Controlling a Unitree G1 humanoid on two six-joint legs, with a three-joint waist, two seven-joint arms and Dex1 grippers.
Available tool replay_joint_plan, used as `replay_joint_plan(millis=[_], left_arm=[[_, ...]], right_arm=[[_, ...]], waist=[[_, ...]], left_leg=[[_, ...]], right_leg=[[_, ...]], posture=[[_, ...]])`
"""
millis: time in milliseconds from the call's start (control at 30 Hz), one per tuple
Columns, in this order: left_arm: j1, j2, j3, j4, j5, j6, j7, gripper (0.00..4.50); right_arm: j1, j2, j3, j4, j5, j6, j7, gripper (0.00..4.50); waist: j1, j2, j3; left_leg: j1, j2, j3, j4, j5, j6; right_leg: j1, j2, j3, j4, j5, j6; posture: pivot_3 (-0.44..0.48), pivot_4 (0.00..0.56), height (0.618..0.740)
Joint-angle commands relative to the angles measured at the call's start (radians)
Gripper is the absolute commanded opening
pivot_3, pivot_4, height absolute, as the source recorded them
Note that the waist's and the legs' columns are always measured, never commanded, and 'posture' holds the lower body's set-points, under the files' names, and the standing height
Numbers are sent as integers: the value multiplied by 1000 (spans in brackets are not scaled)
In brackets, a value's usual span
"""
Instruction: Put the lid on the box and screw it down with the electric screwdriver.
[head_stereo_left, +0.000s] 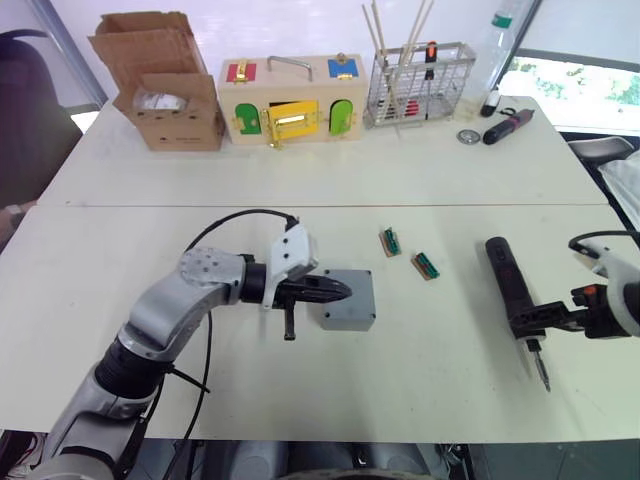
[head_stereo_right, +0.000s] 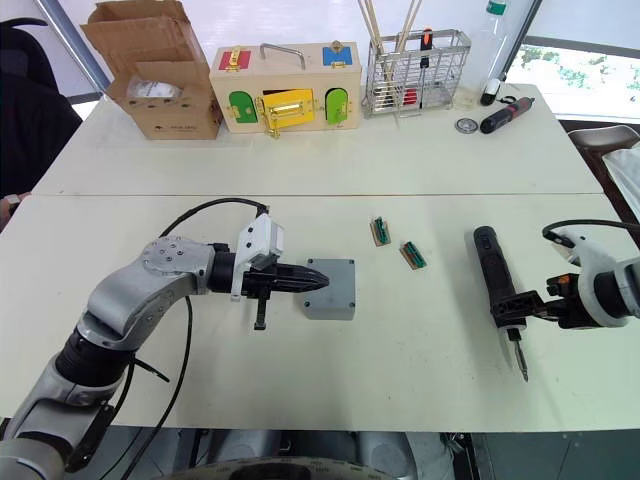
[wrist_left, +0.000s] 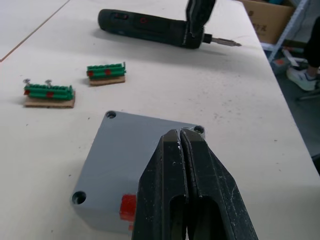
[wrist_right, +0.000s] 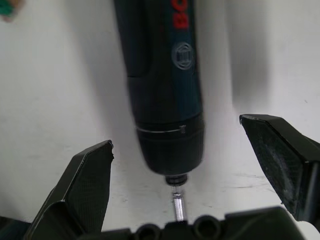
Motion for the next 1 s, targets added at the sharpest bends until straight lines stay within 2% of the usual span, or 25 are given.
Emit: replay_joint_plan(millis=[33, 267, 300, 333, 467, 567, 867, 933, 1000], left_arm=[[12, 8, 31, -48, -15, 5, 20, 0], [44, 0, 34, -73, -13, 18, 66, 0], [40, -5, 30, -76, -10, 20, 74, 0], [38, -8, 28, -78, -8, 21, 79, 0], [51, -10, 36, -86, -8, 21, 97, 0], [69, 1, 34, -94, 9, 17, 116, 0], [54, 1, 39, -63, 11, -13, 115, 0], [38, 3, 45, -39, 10, -19, 101, 0], [11, 19, 42, -3, 25, -34, 77, 0]], right_arm=[[-58, 8, 62, 9, -45, 5, 20, 4472], [-153, 62, 250, -41, -187, -11, 59, 4472], [-153, 64, 271, -47, -214, -30, 64, 4034], [-150, 65, 284, -53, -229, -33, 73, 3848], [-115, 56, 319, -89, -306, -73, 87, 2587], [-92, 85, 270, -99, -327, -43, 69, 1786], [79, 155, 23, -173, -362, -2, -5, 1781], [68, 196, -77, -157, -379, 2, -30, 1781], [-7, 256, -200, -106, -390, 5, -75, 1781]], waist=[[-1, 0, 0], [-3, -3, -1], [-3, -5, -2], [-3, -7, -3], [-1, -11, -5], [-1, -15, -7], [14, -25, -13], [16, -27, -14], [7, -28, -14]], left_leg=[[0, 0, 0, 0, 0, 0], [0, 0, 0, 0, 0, 0], [1, 0, 0, 0, 0, 0], [1, 0, -1, 0, 0, 0], [1, 0, -1, 1, 0, 0], [1, 0, -2, 0, 0, 0], [1, 0, -3, 0, 0, 0], [2, 0, -3, 1, 0, 0], [3, 0, -2, 1, 0, 0]], right_leg=[[0, 0, 0, 0, 0, 0], [0, 0, 0, 0, 0, 0], [1, 0, 0, 0, 0, 0], [1, 0, 0, 0, 0, 0], [2, 0, 0, 0, 0, 0], [2, 0, -1, 0, 0, 0], [3, -1, -2, -1, 0, 0], [4, 0, -2, -1, 0, 0], [5, 0, -1, -2, 1, -1]], posture=[[0, 150, 740], [0, 150, 740], [0, 150, 740], [0, 150, 740], [0, 150, 740], [0, 150, 740], [0, 150, 740], [0, 150, 740], [0, 150, 740]])
